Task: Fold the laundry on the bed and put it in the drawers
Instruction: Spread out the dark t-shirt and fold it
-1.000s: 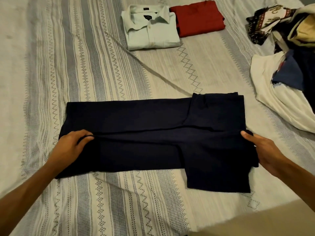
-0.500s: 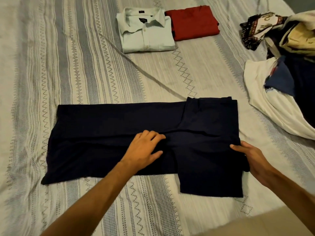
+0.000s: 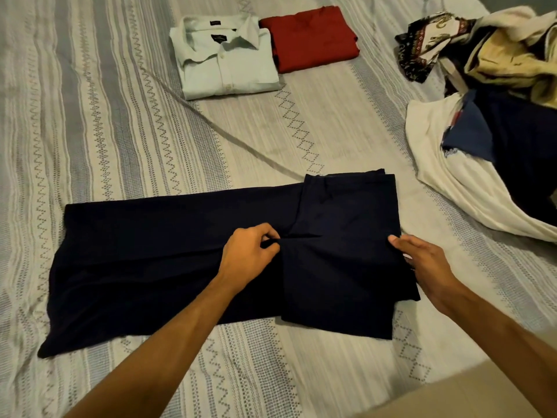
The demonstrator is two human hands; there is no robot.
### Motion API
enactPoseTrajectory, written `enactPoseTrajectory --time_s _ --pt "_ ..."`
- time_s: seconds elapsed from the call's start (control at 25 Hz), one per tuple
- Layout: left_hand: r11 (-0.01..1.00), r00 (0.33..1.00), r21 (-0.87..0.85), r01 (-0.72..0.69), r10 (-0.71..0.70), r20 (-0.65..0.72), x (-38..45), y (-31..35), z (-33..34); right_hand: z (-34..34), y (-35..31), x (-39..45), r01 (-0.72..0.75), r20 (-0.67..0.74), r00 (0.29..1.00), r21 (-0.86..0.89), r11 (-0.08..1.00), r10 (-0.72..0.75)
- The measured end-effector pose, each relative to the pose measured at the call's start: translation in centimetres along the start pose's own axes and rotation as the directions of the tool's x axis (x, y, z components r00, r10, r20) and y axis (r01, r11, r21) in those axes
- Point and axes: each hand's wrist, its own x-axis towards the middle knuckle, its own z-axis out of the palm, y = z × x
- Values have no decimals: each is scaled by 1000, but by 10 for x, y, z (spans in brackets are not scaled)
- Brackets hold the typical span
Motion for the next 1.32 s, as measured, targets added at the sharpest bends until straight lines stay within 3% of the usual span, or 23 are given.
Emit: enactPoseTrajectory --time_s 0.08,0.2,0.28,0.4,0.48,0.52,0.6,0.64,0.68,0.76,0.84,0.92,0.96,1.08,1.16,1.24,1.32 --pt "994 994 14 108 -109 18 12 2 2 -2 10 6 10 -43 999 -83 997 -13" --pt "992 988 -12 123 -122 90 14 -3 0 -6 14 4 -22 -60 998 -82 996 17" --pt "995 984 -8 98 -96 152 3 -19 -15 -14 16 -4 -26 27 999 -151 988 31" --pt "983 980 170 62 -92 176 -30 -58 -57 -25 23 -20 40 217 975 -379 925 46" --pt "957 990 284 55 -90 110 -59 -89 -89 -28 32 -33 159 129 986 -552 818 -104" --pt "940 995 331 83 -98 31 -74 -105 -104 -27 37 -41 218 43 967 -643 734 -250" --pt "873 973 442 205 -135 -185 -103 -129 -127 -19 49 -63 280 -56 864 -772 570 -501" --pt "835 945 470 287 -167 -281 -118 -136 -132 -12 57 -73 281 -65 862 -764 581 -503" --pt "819 923 468 332 -180 -341 -133 -140 -132 -2 64 -83 256 -67 903 -709 657 -425" --pt "890 938 378 255 -132 -321 -153 -131 -117 15 77 -93 106 -119 972 -551 828 -203" --pt "988 977 51 146 -136 -166 -157 -92 -90 26 76 -91 19 -236 963 -421 907 -130" --pt "941 981 -277 194 -192 34 -142 -46 -57 30 62 -83 -6 -329 938 -329 944 -109" --pt "897 967 -362 255 -229 114 -127 -24 -39 29 54 -77 -18 -339 937 -283 959 -83" --pt "791 895 -423 443 -367 253 -83 26 3 25 35 -61 -99 -231 972 -240 966 42" --pt "760 870 -424 493 -432 238 -64 45 16 25 32 -53 -23 -170 984 -367 930 -43" --pt "754 852 -399 522 -480 209 -51 53 27 23 29 -47 118 -159 961 -504 856 -226" --pt "730 843 -430 531 -506 183 -42 54 37 21 24 -40 117 -134 973 -415 902 -188"
